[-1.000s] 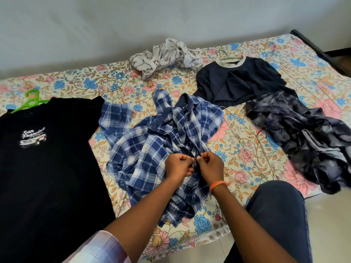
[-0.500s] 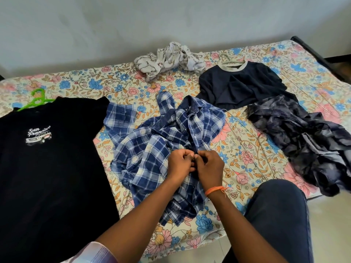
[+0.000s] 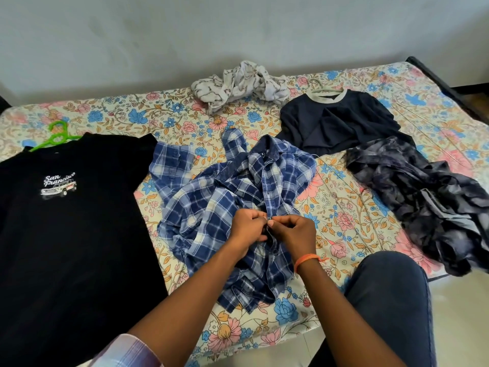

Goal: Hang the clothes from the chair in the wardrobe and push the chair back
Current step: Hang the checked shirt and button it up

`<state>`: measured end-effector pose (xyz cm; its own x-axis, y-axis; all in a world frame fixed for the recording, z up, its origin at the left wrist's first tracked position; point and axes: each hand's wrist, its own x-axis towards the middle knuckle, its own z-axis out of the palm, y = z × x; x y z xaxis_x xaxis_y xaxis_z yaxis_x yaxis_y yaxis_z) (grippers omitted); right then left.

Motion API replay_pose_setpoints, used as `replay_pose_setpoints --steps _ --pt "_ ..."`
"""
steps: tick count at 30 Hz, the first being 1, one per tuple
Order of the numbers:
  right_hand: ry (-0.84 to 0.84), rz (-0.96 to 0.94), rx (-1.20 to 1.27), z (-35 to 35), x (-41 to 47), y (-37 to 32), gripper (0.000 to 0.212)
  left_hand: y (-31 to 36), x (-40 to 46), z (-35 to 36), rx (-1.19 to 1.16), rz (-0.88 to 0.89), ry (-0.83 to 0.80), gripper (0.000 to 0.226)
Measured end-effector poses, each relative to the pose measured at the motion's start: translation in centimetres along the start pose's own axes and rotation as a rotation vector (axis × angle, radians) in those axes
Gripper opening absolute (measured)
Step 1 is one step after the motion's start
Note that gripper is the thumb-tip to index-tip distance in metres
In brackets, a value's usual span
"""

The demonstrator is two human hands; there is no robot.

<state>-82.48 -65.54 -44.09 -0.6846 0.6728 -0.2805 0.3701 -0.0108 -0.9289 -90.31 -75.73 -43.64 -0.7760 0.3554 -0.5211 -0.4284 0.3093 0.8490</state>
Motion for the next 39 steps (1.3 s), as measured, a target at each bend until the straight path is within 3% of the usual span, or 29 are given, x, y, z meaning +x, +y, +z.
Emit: replay_pose_setpoints --steps 6,16,18,21,25,28,32,34,36,39 --pt "0.075 -0.101 -0.184 0.5 -0.2 -0.2 0.007 0.3 -0.5 0.4 -0.046 -0.068 -0.031 0.016" --pt "0.046 0.026 -0.159 1.1 -0.4 0.3 0.026 0.0 -0.3 1.3 -0.127 -0.284 0.047 0.004" --pt "0.058 -0.021 -0.265 1.4 -0.4 0.4 0.028 -0.4 -0.1 1.8 -0.061 -0.226 0.072 0.018" --pt "0.101 -0.093 -0.505 1.6 -0.6 0.7 0.031 -0.9 -0.3 2.3 0.235 -0.078 0.143 0.029" --pt "0.178 -0.097 -0.551 1.8 -0.9 0.7 0.034 -0.5 -0.9 2.4 0.453 0.078 0.219 0.035" --pt "0.168 -0.037 -0.415 2.1 -1.1 0.3 0.028 0.2 -1.1 2.8 0.474 0.055 0.201 0.036" --pt "0.028 0.388 0.345 1.3 -0.8 -0.3 0.024 -0.5 -0.8 2.8 0.096 -0.152 0.072 0.022" --pt "-0.089 0.541 0.483 0.4 -0.5 -0.3 0.014 -0.8 -0.8 2.0 0.119 -0.117 0.026 0.021" --pt "-0.098 0.468 0.274 0.0 0.0 0.1 0.008 -1.2 -0.4 1.1 0.401 0.065 0.049 0.025" --pt "0.109 0.075 -0.242 0.4 0.4 -0.2 0.011 -1.0 -1.4 1.2 0.673 0.273 0.022 0.023"
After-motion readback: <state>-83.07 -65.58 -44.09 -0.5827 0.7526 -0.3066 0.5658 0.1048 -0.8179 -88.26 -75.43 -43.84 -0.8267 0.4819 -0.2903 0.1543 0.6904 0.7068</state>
